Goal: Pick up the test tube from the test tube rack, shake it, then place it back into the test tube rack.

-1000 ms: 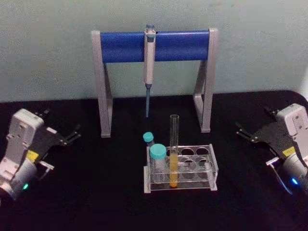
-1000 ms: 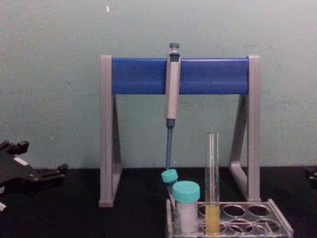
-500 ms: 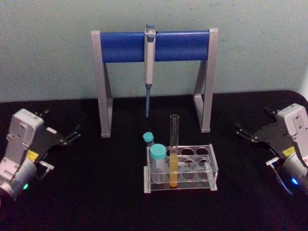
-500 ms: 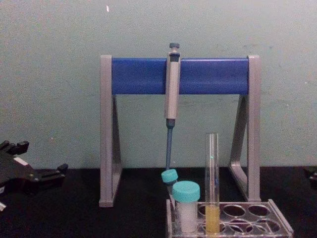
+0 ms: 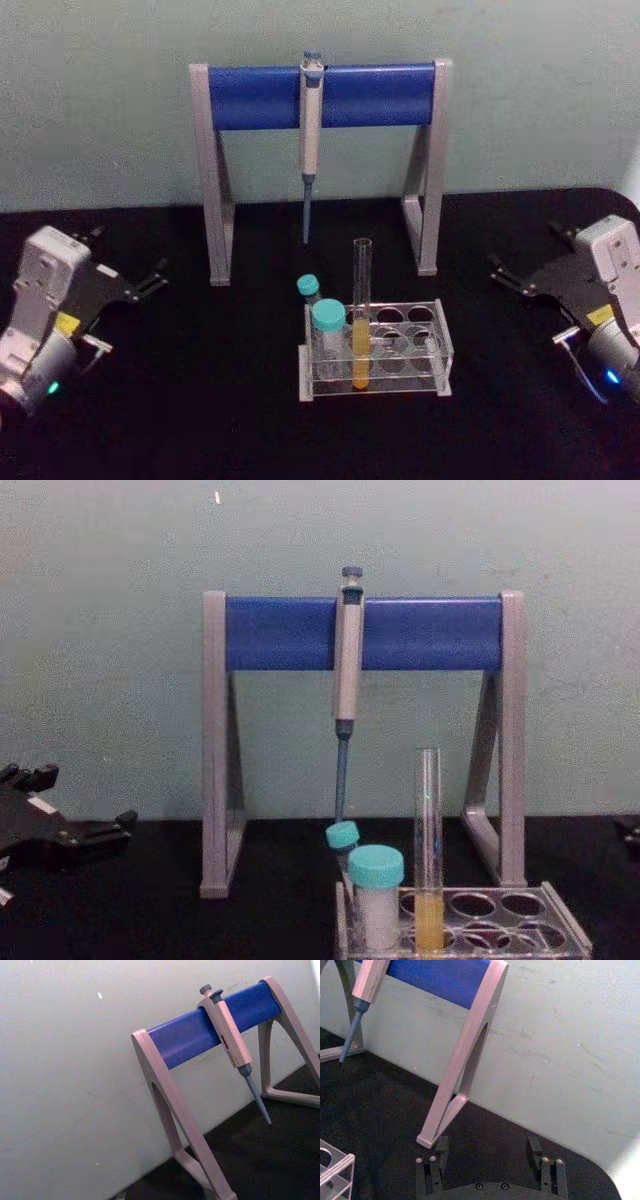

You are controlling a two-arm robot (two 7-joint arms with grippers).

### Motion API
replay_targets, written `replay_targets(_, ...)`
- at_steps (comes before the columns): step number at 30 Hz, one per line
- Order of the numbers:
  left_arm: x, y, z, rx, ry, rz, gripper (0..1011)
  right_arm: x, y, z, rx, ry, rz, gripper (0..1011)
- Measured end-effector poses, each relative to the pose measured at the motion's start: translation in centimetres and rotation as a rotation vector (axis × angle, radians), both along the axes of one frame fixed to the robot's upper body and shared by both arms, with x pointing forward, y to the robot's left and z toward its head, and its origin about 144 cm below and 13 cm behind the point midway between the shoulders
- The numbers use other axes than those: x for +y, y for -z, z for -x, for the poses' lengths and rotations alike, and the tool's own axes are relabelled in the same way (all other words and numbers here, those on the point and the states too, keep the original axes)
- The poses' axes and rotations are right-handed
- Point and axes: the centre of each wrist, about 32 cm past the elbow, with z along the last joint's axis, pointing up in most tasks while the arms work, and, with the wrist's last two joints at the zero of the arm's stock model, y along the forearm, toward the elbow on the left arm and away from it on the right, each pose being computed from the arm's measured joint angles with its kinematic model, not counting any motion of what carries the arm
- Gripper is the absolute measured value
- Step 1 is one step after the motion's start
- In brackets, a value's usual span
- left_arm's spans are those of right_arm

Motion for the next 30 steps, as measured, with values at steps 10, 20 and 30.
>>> replay_targets(10, 0.00, 0.00, 0.00, 0.000, 0.000, 0.000, 1001, 0.00, 0.00, 0.00, 0.000, 0.000, 0.000, 1000)
replay_targets(20, 0.00, 0.00, 0.00, 0.000, 0.000, 0.000, 1001, 0.00, 0.00, 0.00, 0.000, 0.000, 0.000, 1000)
replay_targets(30, 0.00, 0.00, 0.00, 0.000, 0.000, 0.000, 1001, 0.00, 0.00, 0.00, 0.000, 0.000, 0.000, 1000)
